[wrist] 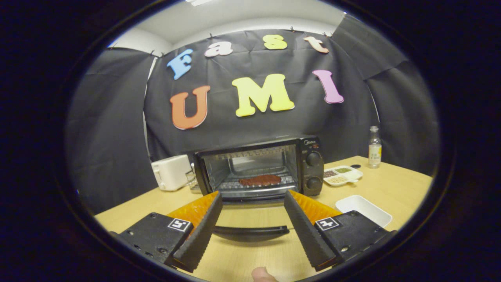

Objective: Open the toaster oven, put the food inside, and close the toaster oven door.

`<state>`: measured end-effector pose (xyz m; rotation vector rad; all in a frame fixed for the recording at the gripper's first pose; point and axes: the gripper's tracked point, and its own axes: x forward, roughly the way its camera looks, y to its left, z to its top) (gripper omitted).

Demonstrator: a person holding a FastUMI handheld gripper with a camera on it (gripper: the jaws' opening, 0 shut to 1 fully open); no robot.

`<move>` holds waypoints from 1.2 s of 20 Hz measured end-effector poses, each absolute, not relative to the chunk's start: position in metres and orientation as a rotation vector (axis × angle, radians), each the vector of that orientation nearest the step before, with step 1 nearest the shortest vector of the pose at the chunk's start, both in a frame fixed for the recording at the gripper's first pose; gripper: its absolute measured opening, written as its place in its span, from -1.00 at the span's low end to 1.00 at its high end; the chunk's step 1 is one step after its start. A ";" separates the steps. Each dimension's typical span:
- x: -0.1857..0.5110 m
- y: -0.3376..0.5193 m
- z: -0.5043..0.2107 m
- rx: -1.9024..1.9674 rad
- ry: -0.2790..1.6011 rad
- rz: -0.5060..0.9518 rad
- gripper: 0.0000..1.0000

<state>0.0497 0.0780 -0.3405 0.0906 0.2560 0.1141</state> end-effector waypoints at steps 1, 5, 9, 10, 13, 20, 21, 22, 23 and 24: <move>0.045 0.076 -0.355 0.040 0.315 0.092 1.00; 0.038 0.088 -0.398 0.031 0.525 0.098 1.00; 0.036 0.085 -0.424 0.027 0.634 0.056 1.00; 0.036 0.085 -0.425 0.023 0.643 0.057 1.00; 0.040 0.091 -0.423 0.016 0.633 0.077 1.00; 0.046 0.104 -0.405 0.071 0.542 0.131 1.00; 0.049 0.106 -0.402 0.074 0.520 0.144 1.00; 0.051 0.107 -0.402 0.068 0.512 0.151 1.00; 0.054 0.103 -0.406 0.042 0.521 0.134 1.00; 0.056 0.097 -0.407 0.015 0.527 0.112 1.00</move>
